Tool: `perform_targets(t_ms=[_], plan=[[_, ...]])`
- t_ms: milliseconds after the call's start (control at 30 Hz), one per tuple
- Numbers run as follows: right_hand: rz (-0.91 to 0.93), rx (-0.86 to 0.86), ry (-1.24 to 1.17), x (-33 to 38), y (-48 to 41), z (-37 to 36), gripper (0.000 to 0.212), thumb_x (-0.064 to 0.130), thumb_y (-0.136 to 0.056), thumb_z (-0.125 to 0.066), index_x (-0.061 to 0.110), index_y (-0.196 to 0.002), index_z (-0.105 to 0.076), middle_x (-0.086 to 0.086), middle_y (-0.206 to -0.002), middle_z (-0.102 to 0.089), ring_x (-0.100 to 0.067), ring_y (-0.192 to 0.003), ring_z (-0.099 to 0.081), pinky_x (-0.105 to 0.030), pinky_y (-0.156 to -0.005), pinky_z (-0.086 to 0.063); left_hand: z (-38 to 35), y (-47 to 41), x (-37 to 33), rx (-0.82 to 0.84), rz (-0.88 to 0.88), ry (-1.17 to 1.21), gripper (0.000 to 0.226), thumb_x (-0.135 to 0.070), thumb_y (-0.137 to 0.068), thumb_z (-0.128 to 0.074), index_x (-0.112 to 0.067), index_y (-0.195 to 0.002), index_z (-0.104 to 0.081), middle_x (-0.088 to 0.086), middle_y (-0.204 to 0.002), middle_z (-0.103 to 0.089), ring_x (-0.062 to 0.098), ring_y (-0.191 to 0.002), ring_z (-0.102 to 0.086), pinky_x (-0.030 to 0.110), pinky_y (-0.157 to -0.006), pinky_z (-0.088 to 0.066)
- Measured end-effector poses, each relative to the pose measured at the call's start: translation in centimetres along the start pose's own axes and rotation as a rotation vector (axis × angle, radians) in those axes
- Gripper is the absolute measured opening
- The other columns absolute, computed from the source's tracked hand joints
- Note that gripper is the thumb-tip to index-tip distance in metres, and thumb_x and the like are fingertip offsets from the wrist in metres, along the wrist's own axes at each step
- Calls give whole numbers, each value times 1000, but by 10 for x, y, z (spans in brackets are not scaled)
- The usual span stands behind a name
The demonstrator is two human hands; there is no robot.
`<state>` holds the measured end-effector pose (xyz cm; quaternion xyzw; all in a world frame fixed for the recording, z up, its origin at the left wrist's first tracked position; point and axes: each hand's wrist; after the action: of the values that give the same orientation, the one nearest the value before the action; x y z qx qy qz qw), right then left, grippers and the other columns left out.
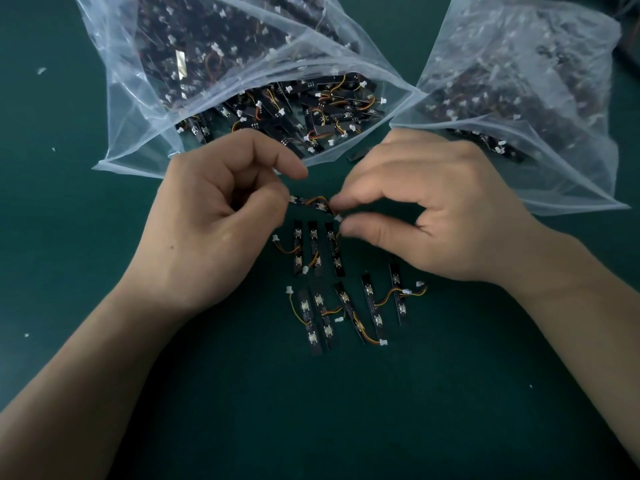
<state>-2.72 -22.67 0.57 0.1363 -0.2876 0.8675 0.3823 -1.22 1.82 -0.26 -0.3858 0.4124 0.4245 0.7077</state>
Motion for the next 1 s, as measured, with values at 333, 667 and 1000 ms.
perform_targets(t_ms=[333, 667, 1000], plan=[[33, -5, 27, -2, 0, -3, 13, 13, -101, -71, 8, -111, -79, -6, -97, -75, -29, -85, -63, -43, -81, -49, 0, 0, 1, -2, 5, -1, 19, -13, -95, -59, -28, -100, -71, 1, -67, -65, 11, -53, -48, 15, -53, -37], [63, 7, 13, 4, -2, -4, 13, 13, -104, -67, 8, -106, -79, -7, -96, -73, -26, -85, -63, -40, -81, -48, 0, 1, 2, 18, 28, 2, 15, -19, -97, -61, -30, -103, -70, -3, -71, -70, 15, -57, -57, 16, -56, -42], [-43, -120, -104, 6, -2, 4, 8, 5, -96, -76, 6, -104, -80, -2, -97, -76, -11, -91, -72, -27, -84, -53, 1, 0, 3, 34, 0, 16, 13, -19, -100, -62, -28, -105, -69, -3, -74, -72, 9, -54, -52, 16, -54, -38]])
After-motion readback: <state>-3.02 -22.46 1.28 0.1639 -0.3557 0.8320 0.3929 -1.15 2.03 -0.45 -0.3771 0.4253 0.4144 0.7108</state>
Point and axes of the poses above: each hand's wrist, its own y-axis away from the middle knuckle, its own z-axis out of the back of the hand, x = y × z
